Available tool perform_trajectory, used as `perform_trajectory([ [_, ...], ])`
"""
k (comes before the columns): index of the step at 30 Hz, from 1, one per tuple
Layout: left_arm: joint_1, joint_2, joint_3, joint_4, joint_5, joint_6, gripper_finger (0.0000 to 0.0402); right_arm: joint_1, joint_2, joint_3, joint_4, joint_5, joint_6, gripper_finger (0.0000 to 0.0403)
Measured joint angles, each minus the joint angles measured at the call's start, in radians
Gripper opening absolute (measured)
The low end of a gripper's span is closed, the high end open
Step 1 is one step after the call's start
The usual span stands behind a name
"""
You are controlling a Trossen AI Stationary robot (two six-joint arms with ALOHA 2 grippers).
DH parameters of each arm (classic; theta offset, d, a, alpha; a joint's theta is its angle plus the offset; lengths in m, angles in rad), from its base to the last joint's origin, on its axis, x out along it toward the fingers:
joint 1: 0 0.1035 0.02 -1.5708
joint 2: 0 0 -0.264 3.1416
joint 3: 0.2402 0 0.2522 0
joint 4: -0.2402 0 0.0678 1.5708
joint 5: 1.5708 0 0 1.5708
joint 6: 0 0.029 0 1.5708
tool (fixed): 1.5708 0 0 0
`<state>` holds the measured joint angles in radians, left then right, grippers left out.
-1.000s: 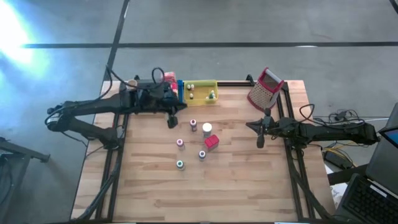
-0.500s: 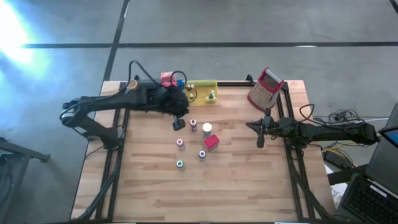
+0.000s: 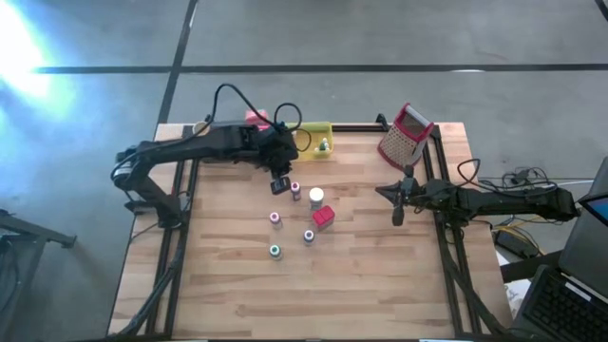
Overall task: Pick & Place Kitchen Items
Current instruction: Put the red food coloring bottle into the yellow bin
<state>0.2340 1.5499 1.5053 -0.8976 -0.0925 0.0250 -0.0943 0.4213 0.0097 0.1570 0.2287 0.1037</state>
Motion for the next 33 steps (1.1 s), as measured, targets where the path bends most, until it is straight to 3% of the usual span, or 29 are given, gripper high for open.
perform_trajectory([
  [19, -0.003, -0.017, -0.005, -0.010, 0.032, -0.120, 0.0077, 0.000, 0.000, 0.000, 0.000, 0.000, 0.000, 0.0008],
  [22, 0.007, -0.017, -0.006, -0.010, 0.044, -0.135, 0.0131, 0.000, 0.000, 0.000, -0.001, 0.000, 0.000, 0.0008],
  [27, 0.025, -0.017, -0.041, 0.003, 0.000, -0.178, 0.0346, 0.000, 0.000, 0.000, -0.001, 0.000, 0.000, 0.0008],
  [28, 0.030, -0.017, -0.049, 0.007, -0.008, -0.175, 0.0372, 0.000, 0.000, 0.000, -0.001, 0.000, 0.000, 0.0008],
  [30, 0.040, -0.017, -0.058, 0.010, -0.015, -0.144, 0.0373, 0.000, 0.000, 0.000, -0.001, 0.000, 0.000, 0.0008],
  [33, 0.042, -0.016, -0.062, 0.022, -0.014, -0.093, 0.0314, 0.000, 0.000, 0.000, -0.001, 0.000, 0.000, 0.0008],
])
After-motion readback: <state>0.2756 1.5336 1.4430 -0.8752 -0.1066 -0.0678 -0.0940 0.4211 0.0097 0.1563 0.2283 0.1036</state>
